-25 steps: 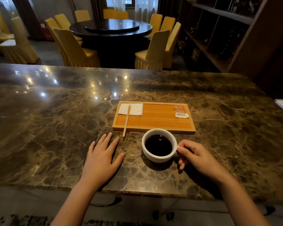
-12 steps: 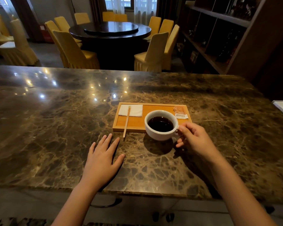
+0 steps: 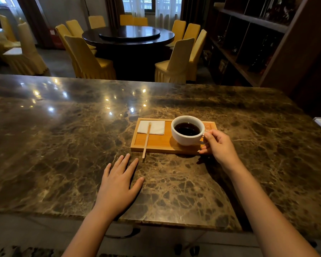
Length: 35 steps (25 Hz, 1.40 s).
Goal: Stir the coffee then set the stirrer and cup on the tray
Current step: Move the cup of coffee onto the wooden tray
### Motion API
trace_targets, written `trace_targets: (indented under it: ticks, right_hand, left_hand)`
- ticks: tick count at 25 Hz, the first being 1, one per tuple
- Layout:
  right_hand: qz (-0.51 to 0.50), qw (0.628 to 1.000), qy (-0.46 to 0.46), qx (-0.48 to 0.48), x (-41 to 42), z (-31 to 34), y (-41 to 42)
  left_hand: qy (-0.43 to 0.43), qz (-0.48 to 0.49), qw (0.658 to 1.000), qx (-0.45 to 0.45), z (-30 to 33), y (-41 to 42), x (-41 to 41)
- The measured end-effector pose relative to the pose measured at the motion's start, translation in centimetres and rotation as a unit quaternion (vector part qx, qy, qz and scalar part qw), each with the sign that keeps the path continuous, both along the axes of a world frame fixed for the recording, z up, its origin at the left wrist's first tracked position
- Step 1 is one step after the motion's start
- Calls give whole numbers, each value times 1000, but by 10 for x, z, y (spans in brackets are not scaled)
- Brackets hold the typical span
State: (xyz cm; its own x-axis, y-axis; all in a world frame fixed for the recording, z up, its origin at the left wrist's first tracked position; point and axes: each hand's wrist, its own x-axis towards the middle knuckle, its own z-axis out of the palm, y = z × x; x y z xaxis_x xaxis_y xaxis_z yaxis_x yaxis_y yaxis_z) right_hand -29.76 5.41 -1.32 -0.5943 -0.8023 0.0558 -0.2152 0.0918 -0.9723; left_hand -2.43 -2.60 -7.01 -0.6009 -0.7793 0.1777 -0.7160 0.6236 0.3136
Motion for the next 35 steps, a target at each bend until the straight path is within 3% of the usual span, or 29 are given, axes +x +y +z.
trace_targets:
  ticks: [10,16,24,32,34,35]
  right_hand:
    - [6,999,-30,18,-3,-6,-4]
    - [-50,996,-8,77,-11,3,-17]
    - [-45,992,11,117,-22,11,-40]
    - [-86,992,-18,88,-23,12,-35]
    - [-124,986,47,102,-19,12,-22]
    - [-131,976,122,121,-15,12,-13]
  left_hand:
    - [7,0,1000,-7,-1,0,-1]
    - [1,1,1000,-5,0,-1,0]
    - [-1,1,1000,-1,0,0,0]
    - [1,-3,1000,2,0,0,0]
    - [1,-6,1000,0,1,1,0]
    - [1,-5,1000,1,1,0,-1]
